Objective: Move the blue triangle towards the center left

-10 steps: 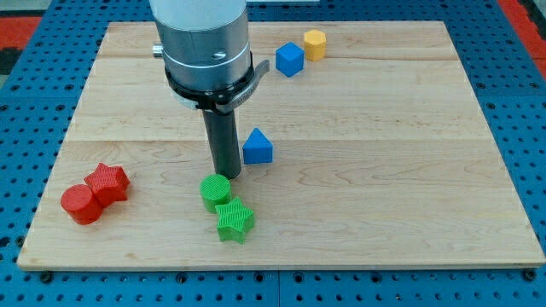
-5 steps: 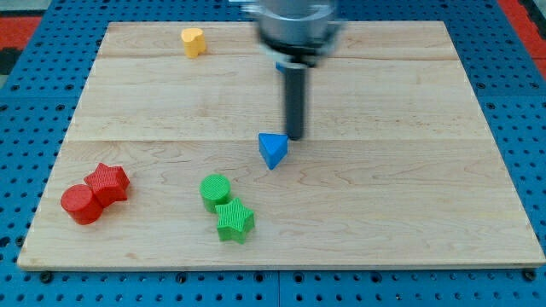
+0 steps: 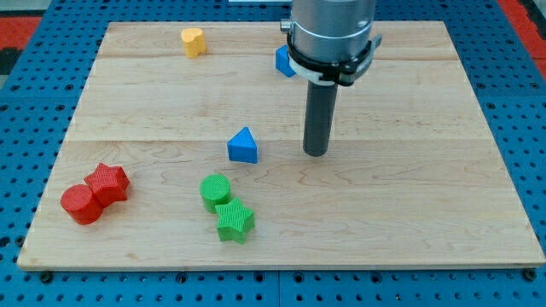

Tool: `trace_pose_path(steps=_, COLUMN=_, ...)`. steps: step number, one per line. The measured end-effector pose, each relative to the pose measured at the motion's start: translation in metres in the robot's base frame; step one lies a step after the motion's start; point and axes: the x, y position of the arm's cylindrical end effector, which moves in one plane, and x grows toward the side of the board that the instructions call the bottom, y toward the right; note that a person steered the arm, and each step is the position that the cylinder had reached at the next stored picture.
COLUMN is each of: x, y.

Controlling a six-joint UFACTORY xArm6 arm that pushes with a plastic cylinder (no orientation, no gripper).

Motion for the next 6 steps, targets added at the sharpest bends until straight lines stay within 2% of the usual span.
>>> trace_pose_path(steps=1, x=0.003, y=-0.07)
trace_pose_path(steps=2, x=-0.013, y=-0.142)
trace_pose_path(steps=3, x=-0.044, y=-0.192)
trace_pose_path(steps=4, x=-0.053, y=-0.242)
trace_pose_path(steps=5, x=-0.058, y=-0.22)
trace_pose_path(steps=6, x=-0.067, y=-0.088)
